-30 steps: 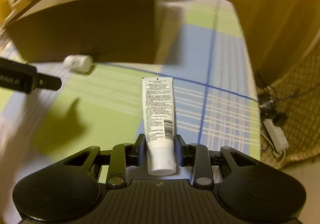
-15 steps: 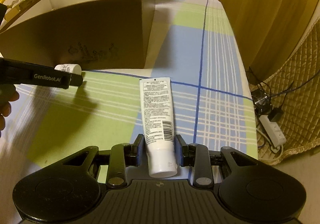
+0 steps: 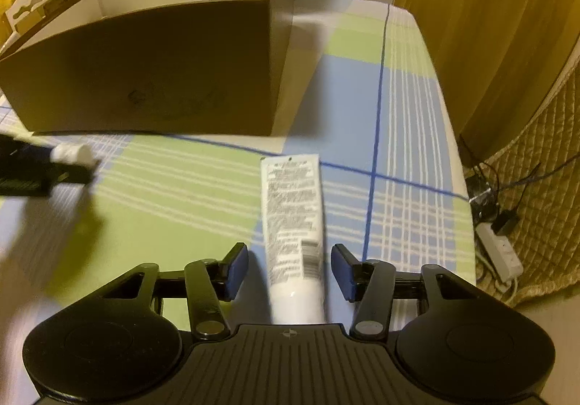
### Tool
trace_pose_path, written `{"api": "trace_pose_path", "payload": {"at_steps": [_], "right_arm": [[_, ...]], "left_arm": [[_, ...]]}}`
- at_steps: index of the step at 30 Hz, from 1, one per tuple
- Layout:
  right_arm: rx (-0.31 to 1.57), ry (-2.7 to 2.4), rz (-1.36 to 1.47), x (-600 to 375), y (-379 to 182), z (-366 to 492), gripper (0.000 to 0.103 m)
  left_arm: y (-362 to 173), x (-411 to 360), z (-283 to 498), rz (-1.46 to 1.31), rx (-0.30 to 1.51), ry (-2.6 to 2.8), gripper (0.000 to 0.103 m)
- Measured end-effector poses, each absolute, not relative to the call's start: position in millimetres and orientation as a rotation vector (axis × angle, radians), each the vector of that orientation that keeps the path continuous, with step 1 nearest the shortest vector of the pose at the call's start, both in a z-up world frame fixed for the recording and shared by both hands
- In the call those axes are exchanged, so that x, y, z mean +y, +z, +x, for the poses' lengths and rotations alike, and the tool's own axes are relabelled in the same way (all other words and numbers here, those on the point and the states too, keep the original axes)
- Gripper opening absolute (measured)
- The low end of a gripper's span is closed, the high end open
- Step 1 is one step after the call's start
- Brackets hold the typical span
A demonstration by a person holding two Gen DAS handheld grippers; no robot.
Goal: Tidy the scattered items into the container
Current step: 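Grasp the white pill bottle with the left gripper while the right lifts the tube, then carry the pill bottle and white tube over the box with both grippers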
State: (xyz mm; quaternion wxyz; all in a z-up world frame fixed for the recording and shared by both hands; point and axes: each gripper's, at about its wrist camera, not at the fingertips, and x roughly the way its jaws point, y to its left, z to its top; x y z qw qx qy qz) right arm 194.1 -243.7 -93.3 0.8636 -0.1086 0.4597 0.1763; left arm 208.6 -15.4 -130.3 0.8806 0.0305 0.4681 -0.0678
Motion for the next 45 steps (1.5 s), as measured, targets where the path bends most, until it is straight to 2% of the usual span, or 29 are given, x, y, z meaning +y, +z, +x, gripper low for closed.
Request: {"api": "trace_pose_path", "payload": {"at_steps": [16, 17, 20, 30, 36, 45], "right_arm": [[0.999, 0.354, -0.218, -240.3, -94.5, 212.5, 0.048], [0.999, 0.357, -0.217, -240.4, -94.6, 211.9, 0.047], [0.997, 0.379, -0.229, -238.9, -93.3, 206.0, 0.033], [1.035, 0.457, -0.246, -229.2, -91.0, 164.3, 0.032], [1.107, 0.565, -0.153, -220.5, -84.7, 139.6, 0.031], [1.021, 0.713, -0.08, -188.1, -38.5, 134.0, 0.031]], "left_arm": [[-126.0, 17.0, 173.6, 0.053, 1.047, -0.105, 0.042], [-125.9, 17.0, 173.0, 0.055, 1.049, -0.107, 0.042], [-125.3, 17.7, 170.1, 0.055, 1.051, -0.109, 0.042], [-123.0, 16.5, 149.8, 0.054, 1.056, -0.128, 0.042], [-118.8, 21.5, 135.6, 0.046, 1.057, -0.145, 0.042], [-88.2, 29.1, 121.0, 0.035, 1.008, -0.171, 0.042]]}}
